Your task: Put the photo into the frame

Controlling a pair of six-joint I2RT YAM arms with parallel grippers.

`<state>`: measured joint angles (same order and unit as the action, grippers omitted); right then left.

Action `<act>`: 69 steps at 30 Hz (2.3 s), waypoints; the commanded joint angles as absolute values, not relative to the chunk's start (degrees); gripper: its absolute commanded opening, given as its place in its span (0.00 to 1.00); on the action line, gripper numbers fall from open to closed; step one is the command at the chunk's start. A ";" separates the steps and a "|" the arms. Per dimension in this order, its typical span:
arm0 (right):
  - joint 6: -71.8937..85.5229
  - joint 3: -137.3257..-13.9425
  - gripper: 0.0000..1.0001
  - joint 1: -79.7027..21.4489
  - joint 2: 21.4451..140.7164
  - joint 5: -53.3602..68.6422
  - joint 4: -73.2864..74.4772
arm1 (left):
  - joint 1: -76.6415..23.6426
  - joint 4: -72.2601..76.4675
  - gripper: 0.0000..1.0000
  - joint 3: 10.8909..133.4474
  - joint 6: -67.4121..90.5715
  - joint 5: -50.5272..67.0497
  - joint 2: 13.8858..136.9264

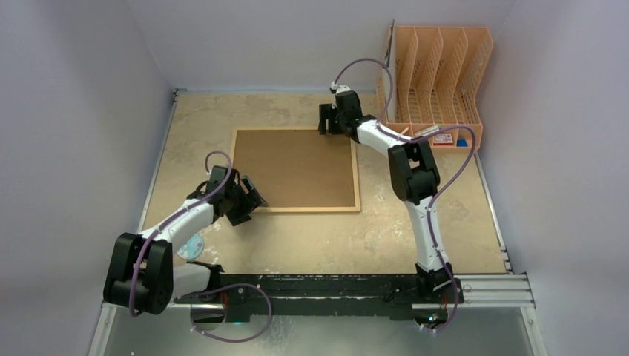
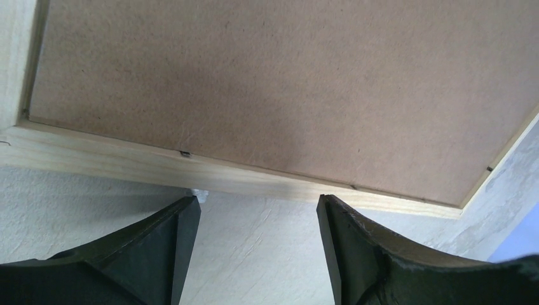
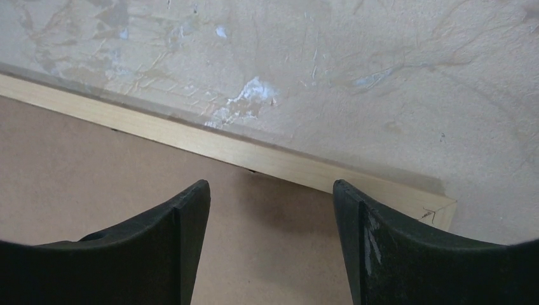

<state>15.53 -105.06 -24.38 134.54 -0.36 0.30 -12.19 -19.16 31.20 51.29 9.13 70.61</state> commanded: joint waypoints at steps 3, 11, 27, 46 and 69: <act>14.16 -100.59 0.74 -25.16 131.21 0.50 3.60 | -12.30 -15.71 0.72 31.10 52.71 6.72 69.43; 14.22 -97.64 0.74 -25.23 126.16 -0.85 0.27 | -12.30 -14.55 0.72 30.54 52.99 6.53 69.78; 11.81 -115.28 0.74 -26.15 135.88 -2.45 -2.97 | -12.30 -14.48 0.74 29.51 54.30 5.65 68.91; 10.61 -105.01 0.72 -26.37 135.61 1.40 -4.94 | -11.24 -10.53 0.76 33.31 52.75 4.20 75.16; 22.45 -62.50 0.66 -29.09 108.35 15.51 -8.90 | -4.83 -5.37 0.72 54.85 41.06 21.38 104.25</act>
<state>15.27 -68.05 -23.24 111.70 2.57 -9.02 -3.01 -6.72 53.91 43.03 12.05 98.80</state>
